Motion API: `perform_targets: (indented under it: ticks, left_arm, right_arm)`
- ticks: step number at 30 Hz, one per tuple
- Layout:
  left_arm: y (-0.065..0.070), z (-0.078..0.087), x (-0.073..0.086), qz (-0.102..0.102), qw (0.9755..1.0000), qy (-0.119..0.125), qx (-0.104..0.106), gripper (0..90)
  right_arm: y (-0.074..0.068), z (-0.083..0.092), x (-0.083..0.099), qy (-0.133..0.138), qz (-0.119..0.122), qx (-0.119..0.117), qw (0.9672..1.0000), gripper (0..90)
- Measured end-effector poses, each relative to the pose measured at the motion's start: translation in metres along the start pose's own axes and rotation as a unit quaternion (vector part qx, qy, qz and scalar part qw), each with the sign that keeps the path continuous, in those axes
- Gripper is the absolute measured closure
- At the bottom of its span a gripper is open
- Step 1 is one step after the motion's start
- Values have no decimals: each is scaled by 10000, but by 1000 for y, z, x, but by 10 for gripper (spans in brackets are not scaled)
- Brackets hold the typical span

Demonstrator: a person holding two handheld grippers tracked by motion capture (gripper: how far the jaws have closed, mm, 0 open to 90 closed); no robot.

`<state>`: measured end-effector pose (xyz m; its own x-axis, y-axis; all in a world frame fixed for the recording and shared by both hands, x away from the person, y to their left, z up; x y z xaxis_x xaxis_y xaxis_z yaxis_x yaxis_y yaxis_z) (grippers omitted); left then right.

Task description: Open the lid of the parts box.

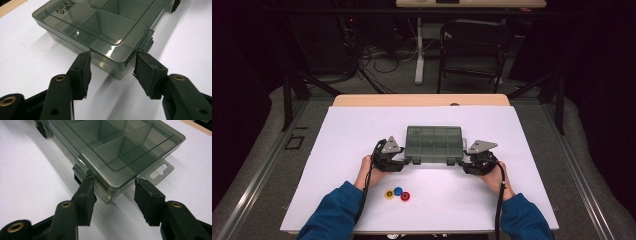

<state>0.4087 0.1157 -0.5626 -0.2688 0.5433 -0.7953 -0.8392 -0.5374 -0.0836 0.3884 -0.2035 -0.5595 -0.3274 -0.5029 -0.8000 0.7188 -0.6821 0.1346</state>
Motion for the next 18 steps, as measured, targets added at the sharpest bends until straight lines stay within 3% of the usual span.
perform_targets:
  ticks: [18]
  left_arm:
    - [0, 0, 0, 45, 10000, 35, 3, 493]
  right_arm:
    - [0, 1, 0, 40, -83, 54, 9999, 517]
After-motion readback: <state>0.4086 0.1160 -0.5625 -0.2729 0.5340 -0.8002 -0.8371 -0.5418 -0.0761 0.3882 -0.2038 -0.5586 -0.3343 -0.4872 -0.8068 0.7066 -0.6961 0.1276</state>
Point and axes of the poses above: each handheld gripper's, and its own axes: z roughly backward along the jaws, x roughly out of its underside, y roughly to its right, the point moved 2 cm from there along -z, roughly forward along the jaws, and after that the axes turned 3 degrees about y, right-handed, at the moved point
